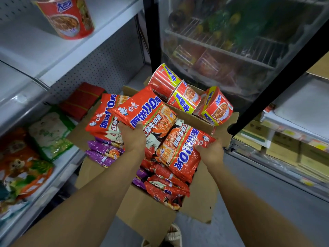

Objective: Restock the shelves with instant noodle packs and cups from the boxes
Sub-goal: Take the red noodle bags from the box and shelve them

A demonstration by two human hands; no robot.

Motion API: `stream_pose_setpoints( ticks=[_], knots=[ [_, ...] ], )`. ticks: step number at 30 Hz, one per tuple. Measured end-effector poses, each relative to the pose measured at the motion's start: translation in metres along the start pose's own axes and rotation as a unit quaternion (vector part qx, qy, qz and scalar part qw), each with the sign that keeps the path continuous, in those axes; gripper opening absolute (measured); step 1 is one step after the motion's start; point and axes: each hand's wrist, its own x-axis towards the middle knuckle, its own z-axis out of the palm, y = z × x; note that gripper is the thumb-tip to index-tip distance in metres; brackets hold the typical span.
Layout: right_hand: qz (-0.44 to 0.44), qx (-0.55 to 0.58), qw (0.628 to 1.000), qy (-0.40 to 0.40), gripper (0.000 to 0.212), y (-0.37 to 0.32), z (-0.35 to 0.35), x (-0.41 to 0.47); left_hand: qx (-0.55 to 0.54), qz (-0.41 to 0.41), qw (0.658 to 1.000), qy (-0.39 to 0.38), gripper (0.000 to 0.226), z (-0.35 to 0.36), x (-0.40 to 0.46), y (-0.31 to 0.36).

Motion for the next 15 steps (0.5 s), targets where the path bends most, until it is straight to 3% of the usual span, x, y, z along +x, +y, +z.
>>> stream_pose_setpoints(
  ticks=[2,6,11,15],
  knots=[
    [0.053,0.033,0.998,-0.012,0.045,-0.001,0.003,0.003,-0.01,0.009,1.0,0.002,0.047,-0.009,0.004,0.001],
    [0.14,0.082,0.987,-0.007,0.056,-0.004,0.009,0.01,-0.025,0.008,1.0,0.003,0.043,-0.026,0.008,0.0],
    [0.103,0.095,0.988,0.058,0.05,-0.004,0.012,0.004,-0.022,0.021,1.0,0.004,0.038,-0.041,0.006,-0.001],
    [0.078,0.208,0.975,0.015,0.037,-0.01,0.011,-0.013,-0.024,0.022,0.999,0.005,0.038,-0.051,0.002,0.002]
  ],
)
